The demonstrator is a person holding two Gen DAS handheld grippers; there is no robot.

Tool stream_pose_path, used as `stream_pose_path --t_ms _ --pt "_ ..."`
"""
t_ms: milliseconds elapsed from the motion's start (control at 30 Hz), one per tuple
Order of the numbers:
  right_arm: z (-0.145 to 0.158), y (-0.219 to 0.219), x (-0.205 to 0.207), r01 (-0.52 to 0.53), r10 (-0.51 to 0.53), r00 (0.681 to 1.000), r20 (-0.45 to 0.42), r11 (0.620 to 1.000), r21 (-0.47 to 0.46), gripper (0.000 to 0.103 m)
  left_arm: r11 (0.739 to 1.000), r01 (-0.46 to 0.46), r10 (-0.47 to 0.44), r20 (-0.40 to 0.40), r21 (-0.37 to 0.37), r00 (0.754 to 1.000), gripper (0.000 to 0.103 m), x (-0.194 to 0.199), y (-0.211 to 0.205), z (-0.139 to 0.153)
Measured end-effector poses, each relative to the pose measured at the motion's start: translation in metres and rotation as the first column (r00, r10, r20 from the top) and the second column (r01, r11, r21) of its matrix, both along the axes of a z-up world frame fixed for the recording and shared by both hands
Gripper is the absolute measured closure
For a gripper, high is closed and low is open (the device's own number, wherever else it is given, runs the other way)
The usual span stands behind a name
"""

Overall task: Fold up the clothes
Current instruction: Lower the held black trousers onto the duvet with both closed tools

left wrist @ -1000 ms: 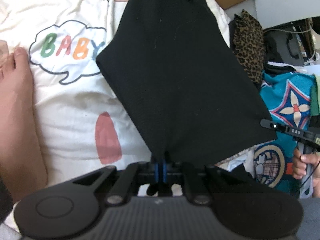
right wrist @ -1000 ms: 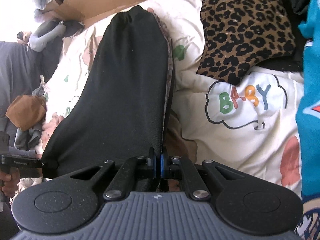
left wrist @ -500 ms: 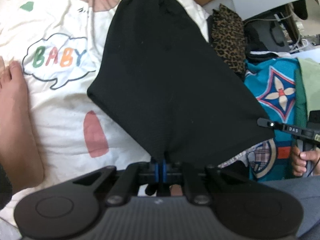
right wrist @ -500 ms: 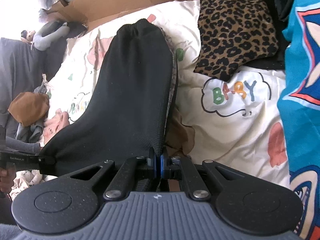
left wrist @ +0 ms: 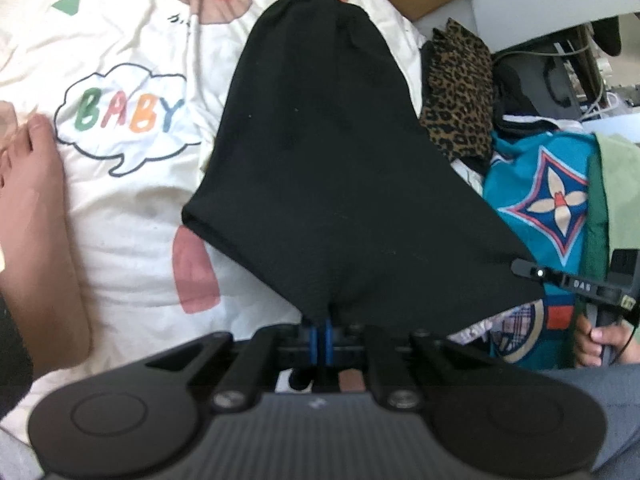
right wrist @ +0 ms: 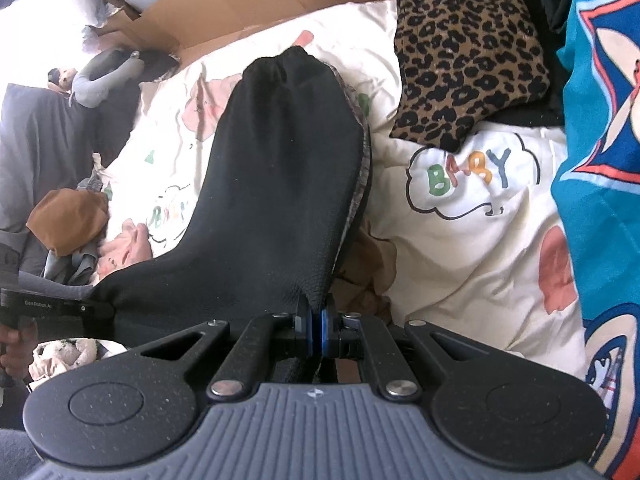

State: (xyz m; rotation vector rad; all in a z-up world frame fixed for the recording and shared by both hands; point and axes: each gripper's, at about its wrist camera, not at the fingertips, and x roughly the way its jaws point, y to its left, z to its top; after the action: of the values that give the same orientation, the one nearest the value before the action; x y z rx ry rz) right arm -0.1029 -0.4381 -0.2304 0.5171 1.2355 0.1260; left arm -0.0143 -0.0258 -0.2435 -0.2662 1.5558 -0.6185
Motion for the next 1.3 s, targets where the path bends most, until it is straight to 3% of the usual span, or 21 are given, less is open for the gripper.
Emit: stream_pose_path --t_ms 733,933,1300 --pt "-0.033 -0.021 0.067 0.041 -0.042 0.999 0.027 0.999 0.030 0.101 0.995 -0.100 0.100 0.028 0.021 0.995 0.099 0.084 -0.022 -0.032" --pt "-0.038 -0.023 0.102 0.036 -0.037 0.999 0.040 0.999 0.017 0.101 0.988 -0.148 0.147 0.028 0.040 0.989 0.099 0.109 -0.024 -0.046" --pt "-0.065 -0.016 0.186 -0.031 0.031 0.999 -0.014 0.999 -0.035 0.101 0.982 -0.137 0.134 0.027 0.130 0.991 0.099 0.150 -0.037 -0.073"
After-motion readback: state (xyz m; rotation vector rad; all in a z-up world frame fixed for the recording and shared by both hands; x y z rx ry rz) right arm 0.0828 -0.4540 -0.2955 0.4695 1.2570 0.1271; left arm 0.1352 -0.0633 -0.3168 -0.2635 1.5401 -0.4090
